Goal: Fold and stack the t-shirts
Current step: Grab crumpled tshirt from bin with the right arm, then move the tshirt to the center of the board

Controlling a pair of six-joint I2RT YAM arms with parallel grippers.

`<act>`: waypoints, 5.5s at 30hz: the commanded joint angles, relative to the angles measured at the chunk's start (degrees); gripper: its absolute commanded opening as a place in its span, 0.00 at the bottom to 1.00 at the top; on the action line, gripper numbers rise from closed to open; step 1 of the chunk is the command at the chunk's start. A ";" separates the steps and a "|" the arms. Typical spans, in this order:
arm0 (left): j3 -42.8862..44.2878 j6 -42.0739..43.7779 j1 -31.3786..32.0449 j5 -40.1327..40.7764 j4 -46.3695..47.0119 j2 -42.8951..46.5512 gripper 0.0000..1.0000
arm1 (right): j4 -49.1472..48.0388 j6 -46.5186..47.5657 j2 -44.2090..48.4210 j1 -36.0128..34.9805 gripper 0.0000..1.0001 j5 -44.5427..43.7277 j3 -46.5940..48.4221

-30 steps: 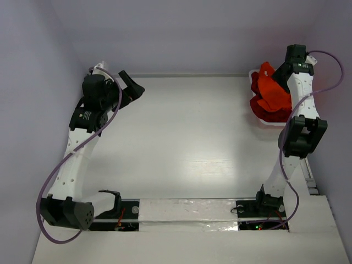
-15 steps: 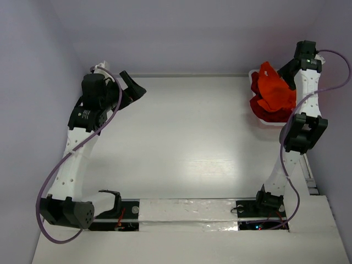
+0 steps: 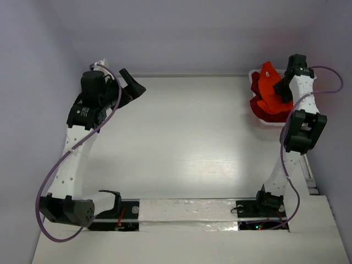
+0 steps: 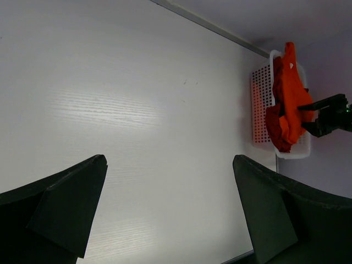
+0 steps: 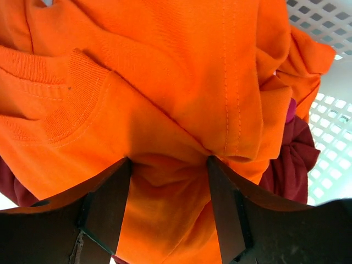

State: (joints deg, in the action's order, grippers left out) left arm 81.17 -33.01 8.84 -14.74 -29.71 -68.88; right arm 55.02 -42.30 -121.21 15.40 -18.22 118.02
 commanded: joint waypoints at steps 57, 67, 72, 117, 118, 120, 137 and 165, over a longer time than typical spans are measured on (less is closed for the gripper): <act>-6.10 0.59 -0.40 1.65 2.37 0.59 0.99 | -12.92 11.17 20.74 -3.61 0.00 5.92 -10.00; -7.33 -0.47 -0.40 3.50 3.70 2.87 0.99 | -11.17 17.60 31.55 -22.14 0.00 7.75 -10.44; -14.53 -3.81 -0.40 1.65 7.91 7.88 0.99 | -10.63 20.15 37.87 -30.59 0.00 9.78 -12.01; -26.94 -6.54 1.18 7.45 1.94 30.39 0.99 | -8.45 23.85 20.22 -70.24 0.00 5.30 -6.22; -26.85 -6.54 1.18 7.36 1.94 30.39 0.99 | -8.18 23.85 19.44 -69.72 0.00 5.30 -6.13; -26.67 -6.80 1.18 6.48 1.94 30.04 0.99 | -8.00 23.50 18.47 -68.93 0.00 6.96 -6.22; -26.85 -7.59 1.18 4.64 0.10 32.31 0.99 | -11.52 16.73 0.71 -60.67 0.00 14.71 -5.08; -29.05 -6.98 1.18 4.28 -3.51 36.54 0.99 | -12.14 18.84 -10.63 -53.45 0.07 5.49 2.13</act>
State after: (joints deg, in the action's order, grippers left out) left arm 52.36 -40.75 9.78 -10.09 -33.82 -33.10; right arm 45.54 -22.61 -135.90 -37.69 -6.44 119.92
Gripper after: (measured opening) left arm 0.992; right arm 0.041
